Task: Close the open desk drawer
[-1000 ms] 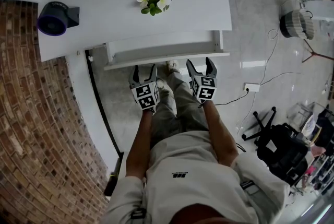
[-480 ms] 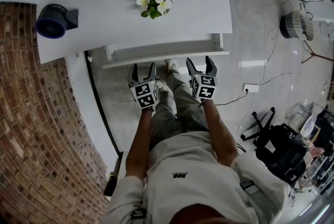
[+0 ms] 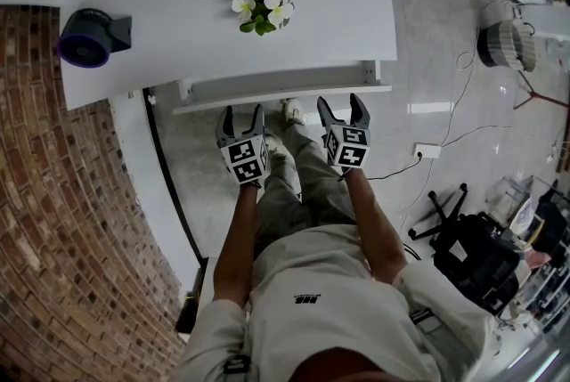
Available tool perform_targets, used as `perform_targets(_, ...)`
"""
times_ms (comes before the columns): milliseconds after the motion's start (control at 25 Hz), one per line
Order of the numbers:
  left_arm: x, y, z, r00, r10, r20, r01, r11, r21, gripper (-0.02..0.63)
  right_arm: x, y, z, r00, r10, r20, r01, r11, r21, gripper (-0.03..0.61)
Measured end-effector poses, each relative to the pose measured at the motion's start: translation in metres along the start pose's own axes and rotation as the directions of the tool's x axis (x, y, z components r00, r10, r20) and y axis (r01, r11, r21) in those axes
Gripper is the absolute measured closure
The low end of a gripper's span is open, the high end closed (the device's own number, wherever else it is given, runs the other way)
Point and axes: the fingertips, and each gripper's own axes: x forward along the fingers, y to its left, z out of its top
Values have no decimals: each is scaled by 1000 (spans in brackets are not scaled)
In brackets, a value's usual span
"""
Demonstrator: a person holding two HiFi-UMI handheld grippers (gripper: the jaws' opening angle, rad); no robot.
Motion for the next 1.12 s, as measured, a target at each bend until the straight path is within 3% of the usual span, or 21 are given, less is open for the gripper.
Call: perform_targets(1120, 28, 6, 29, 999, 33, 24, -33, 999, -4, 290, 25, -4, 29, 999, 46, 0, -46, 998, -33, 230)
